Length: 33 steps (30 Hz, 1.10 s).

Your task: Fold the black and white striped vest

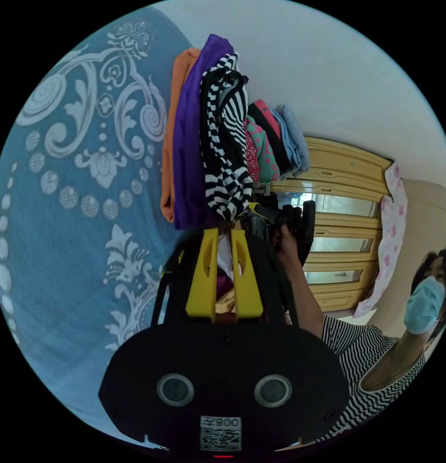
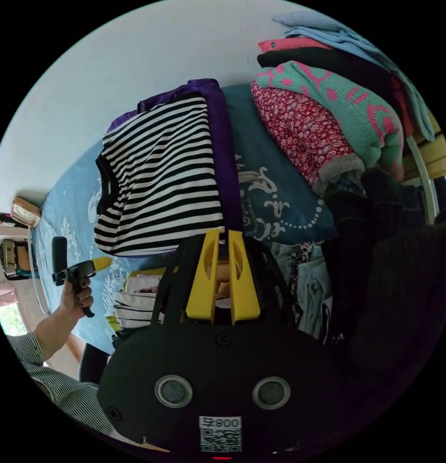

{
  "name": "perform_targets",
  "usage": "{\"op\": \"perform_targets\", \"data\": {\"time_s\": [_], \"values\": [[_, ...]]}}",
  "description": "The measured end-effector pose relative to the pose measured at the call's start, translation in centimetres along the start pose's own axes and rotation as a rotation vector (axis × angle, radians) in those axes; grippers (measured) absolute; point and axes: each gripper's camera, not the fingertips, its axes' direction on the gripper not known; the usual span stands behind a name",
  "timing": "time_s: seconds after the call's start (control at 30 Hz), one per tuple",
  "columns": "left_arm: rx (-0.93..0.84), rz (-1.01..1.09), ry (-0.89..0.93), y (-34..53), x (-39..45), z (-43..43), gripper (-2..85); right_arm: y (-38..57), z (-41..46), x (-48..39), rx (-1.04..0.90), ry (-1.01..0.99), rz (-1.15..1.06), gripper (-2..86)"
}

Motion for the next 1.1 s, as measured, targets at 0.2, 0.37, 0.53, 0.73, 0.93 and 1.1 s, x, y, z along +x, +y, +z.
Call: {"op": "perform_targets", "data": {"time_s": [0.2, 0.37, 0.53, 0.73, 0.93, 1.1], "values": [[0.019, 0.196, -0.059, -1.7, 2.3, 1.2, 1.0, 1.4, -4.2, -5.6, 0.180, 0.180, -0.097, 0.4], [-0.041, 0.252, -0.383, -3.4, 1.3, 4.5, 0.3, -1.1, -0.4, -7.7, 0.030, 0.197, -0.137, 0.2], [-0.039, 0.176, -0.336, -1.2, -1.3, 4.8, 0.1, -0.7, -0.5, -7.8, 0.013, 0.157, -0.104, 0.1], [0.046, 0.223, -0.234, 3.0, 0.1, 3.5, 0.1, 3.2, -4.8, -8.6, 0.152, 0.124, -0.070, 0.1], [0.005, 0.483, -0.348, 11.8, 3.8, 2.3, 0.2, 12.5, -10.6, -12.4, 0.362, 0.009, -0.131, 0.1], [-0.176, 0.618, -0.664, 25.6, 5.1, 1.0, 0.1, 24.0, -12.5, -19.9, 0.435, -0.154, -0.251, 0.1]]}}
